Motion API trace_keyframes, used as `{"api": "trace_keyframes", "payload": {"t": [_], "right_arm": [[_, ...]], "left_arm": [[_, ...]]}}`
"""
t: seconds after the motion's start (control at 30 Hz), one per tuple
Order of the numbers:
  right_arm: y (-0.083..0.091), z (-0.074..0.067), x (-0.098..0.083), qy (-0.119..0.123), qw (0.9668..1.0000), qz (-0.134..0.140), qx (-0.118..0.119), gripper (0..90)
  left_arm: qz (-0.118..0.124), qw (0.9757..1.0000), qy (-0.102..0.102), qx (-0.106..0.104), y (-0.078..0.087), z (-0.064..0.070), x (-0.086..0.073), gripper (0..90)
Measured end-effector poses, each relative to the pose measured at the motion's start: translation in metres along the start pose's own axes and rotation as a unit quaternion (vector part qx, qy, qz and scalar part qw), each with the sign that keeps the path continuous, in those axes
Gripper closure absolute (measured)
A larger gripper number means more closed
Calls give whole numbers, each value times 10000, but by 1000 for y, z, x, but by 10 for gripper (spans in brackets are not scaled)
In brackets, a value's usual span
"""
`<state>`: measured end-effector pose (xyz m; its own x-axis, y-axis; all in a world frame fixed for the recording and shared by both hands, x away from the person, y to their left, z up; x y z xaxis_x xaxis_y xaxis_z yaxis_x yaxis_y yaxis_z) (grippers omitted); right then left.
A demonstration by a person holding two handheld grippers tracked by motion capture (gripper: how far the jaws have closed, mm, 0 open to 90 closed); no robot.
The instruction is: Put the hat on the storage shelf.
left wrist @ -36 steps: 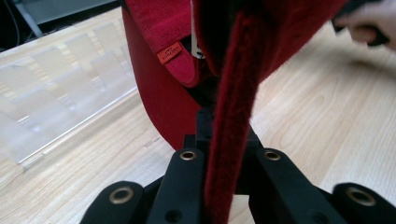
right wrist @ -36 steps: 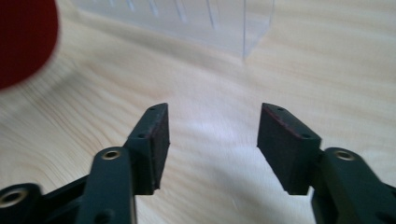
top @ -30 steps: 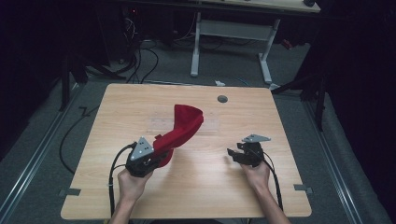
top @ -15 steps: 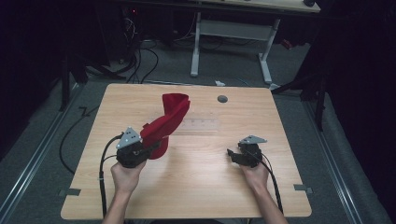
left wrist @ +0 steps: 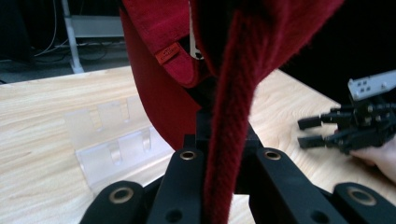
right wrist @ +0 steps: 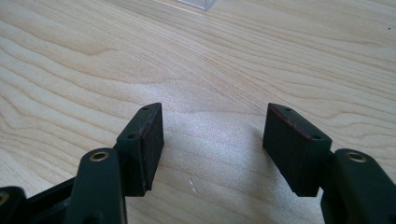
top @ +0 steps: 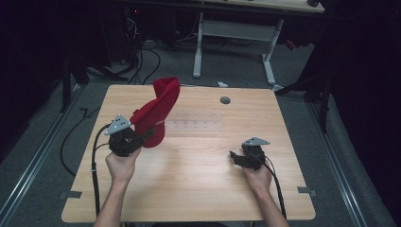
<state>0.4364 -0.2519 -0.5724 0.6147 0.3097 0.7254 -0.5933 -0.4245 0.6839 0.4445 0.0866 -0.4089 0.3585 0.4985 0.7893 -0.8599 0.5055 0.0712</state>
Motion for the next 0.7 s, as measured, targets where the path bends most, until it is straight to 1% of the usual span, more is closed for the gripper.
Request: {"api": "trace_keyframes", "payload": {"t": [0.07, 0.17, 0.4, 0.5, 0.6, 0.7], "right_arm": [[0, 0, 0, 0, 10000, 2, -2, 384], [0, 0, 0, 1, 10000, 3, 3, 380], [0, 0, 0, 2, 10000, 3, 12, 377], [0, 0, 0, 12, 10000, 7, 12, 375], [0, 0, 0, 11, 10000, 4, 15, 374], [0, 0, 0, 18, 10000, 4, 13, 374]], "left_arm": [[19, 10000, -8, 35, -4, -2, 3, 854], [45, 9999, -91, 80, -10, -4, 7, 854], [246, 9996, -30, 100, -21, -13, 25, 855], [304, 9993, -126, 152, -27, -17, 31, 854], [372, 9991, -124, 178, -32, -20, 38, 854], [361, 9991, -115, 197, -38, -23, 40, 855]]}}
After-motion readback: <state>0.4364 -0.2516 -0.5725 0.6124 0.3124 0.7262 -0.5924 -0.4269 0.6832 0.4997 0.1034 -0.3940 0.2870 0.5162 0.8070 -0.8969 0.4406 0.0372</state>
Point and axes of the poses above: each handheld gripper's, and its own axes: y roughly backward along the jaws, x roughly out of its top, z roughly to its right, the point moved 6 cm from there along -y, roughly forward along the jaws, and after that the axes turned 8 degrees about x, right-handed, at the moved point
